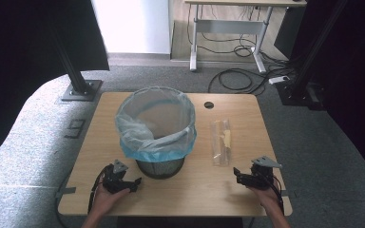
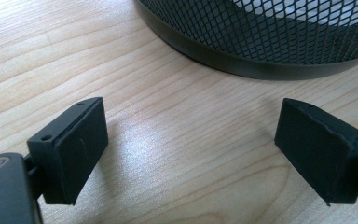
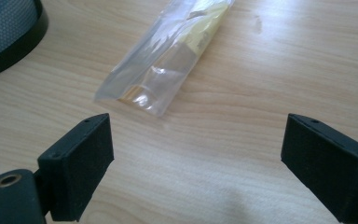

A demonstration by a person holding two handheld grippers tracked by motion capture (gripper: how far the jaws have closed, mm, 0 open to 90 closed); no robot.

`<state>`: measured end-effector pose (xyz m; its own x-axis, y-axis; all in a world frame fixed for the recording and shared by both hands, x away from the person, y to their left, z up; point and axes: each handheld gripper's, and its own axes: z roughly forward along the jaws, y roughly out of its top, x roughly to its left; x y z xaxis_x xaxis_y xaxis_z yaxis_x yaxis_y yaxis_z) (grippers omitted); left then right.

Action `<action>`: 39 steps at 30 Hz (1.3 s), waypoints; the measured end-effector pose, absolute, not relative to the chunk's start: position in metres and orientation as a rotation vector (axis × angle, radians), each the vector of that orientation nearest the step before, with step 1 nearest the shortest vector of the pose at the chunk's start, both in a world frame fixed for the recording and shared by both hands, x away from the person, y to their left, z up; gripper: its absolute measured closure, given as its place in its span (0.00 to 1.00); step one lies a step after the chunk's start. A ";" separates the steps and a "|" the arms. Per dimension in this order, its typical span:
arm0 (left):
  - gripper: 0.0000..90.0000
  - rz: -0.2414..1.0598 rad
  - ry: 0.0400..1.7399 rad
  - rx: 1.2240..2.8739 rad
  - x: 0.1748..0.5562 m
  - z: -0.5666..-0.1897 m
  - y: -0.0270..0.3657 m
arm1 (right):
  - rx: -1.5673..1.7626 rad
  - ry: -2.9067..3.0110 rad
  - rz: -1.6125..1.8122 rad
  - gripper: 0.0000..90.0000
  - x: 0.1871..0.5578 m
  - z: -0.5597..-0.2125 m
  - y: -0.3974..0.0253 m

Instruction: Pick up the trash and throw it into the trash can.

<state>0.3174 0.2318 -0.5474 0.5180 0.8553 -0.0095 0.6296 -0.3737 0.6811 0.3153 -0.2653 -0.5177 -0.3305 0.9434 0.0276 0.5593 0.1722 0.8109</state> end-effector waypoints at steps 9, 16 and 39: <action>0.10 0.460 1.202 2.129 0.318 -0.547 0.231 | 1.410 2.017 0.886 0.14 0.322 -0.528 -0.261; 0.10 0.460 1.201 2.130 0.318 -0.547 0.231 | 1.392 2.006 0.927 0.15 0.320 -0.522 -0.261; 0.10 0.458 1.198 2.132 0.319 -0.547 0.231 | 1.372 1.994 0.987 0.15 0.326 -0.516 -0.250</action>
<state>0.3186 0.2310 -0.5474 0.5235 0.8519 -0.0099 0.6280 -0.3780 0.6802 0.3264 -0.2505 -0.5162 -0.3502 0.9366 -0.0147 0.5561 0.2205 0.8013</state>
